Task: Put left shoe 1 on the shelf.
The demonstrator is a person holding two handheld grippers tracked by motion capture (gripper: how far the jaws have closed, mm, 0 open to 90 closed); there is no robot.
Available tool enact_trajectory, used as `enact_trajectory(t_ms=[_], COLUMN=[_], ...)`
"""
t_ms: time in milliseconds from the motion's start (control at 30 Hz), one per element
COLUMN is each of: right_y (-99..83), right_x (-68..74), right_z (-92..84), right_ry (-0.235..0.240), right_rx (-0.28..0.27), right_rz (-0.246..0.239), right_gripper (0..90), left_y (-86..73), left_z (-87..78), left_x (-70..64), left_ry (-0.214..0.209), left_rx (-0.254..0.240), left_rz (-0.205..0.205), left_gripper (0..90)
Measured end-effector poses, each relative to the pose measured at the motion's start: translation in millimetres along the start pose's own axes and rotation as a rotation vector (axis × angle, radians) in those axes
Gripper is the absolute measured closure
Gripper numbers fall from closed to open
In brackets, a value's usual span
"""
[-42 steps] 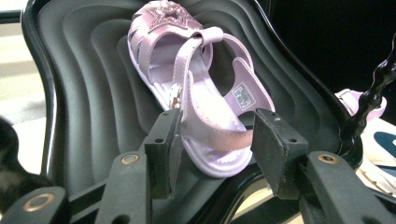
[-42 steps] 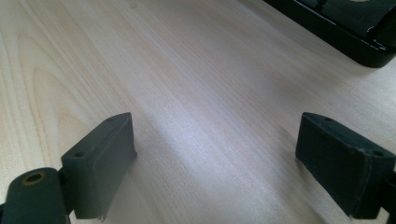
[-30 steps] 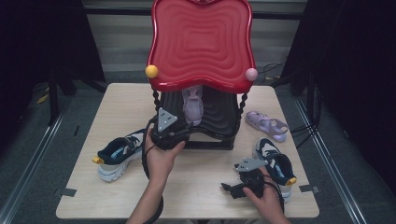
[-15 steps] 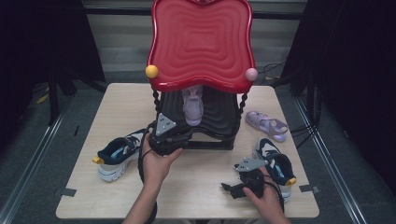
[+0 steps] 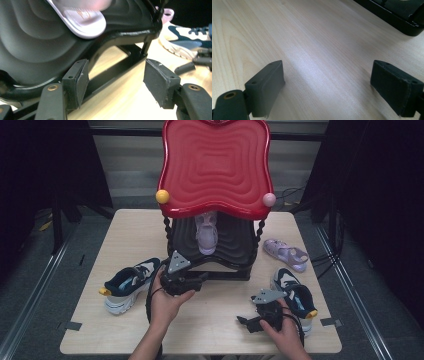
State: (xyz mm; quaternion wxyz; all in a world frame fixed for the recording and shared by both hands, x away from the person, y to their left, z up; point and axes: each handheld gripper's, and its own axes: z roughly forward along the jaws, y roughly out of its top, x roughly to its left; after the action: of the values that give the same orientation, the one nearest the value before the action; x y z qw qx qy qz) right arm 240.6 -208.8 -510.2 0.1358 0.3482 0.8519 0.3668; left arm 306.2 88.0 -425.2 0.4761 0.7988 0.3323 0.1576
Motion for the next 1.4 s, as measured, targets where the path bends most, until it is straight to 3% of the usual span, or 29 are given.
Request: enact_trajectory(t_ms=[500,667,800,967,1100,1400], right_y=[0.0,0.0,0.0,0.0,-0.1,-0.5], right_x=[0.1,0.2,0.1,0.0,-0.1,1.6], right_z=[0.0,-0.1,0.0,0.0,-0.1,-1.1], right_ry=[0.0,0.001,0.0,0.001,0.001,-0.005], right_rx=[0.0,0.001,0.0,0.0,-0.001,-0.003], right_rz=[0.001,0.002,0.001,0.002,-0.001,0.01], right_gripper=[11.0,11.0,11.0,11.0,11.2,12.9], left_y=[-27.5,-35.6,-47.3,-63.8,-73.5,-90.9], left_z=[5.5,4.7,3.7,-1.7,-5.5,-8.1], left_x=[-1.9,0.6,0.5,5.1,7.5,16.1], left_ry=[-0.102,-0.152,-0.166,-0.197,-0.209,-0.192], left_rx=[0.078,0.097,0.16,0.189,0.202,0.229], left_rz=[0.004,0.021,0.081,0.089,0.105,0.129], left_gripper=[33.6,32.8,32.5,32.1,31.1,29.4])
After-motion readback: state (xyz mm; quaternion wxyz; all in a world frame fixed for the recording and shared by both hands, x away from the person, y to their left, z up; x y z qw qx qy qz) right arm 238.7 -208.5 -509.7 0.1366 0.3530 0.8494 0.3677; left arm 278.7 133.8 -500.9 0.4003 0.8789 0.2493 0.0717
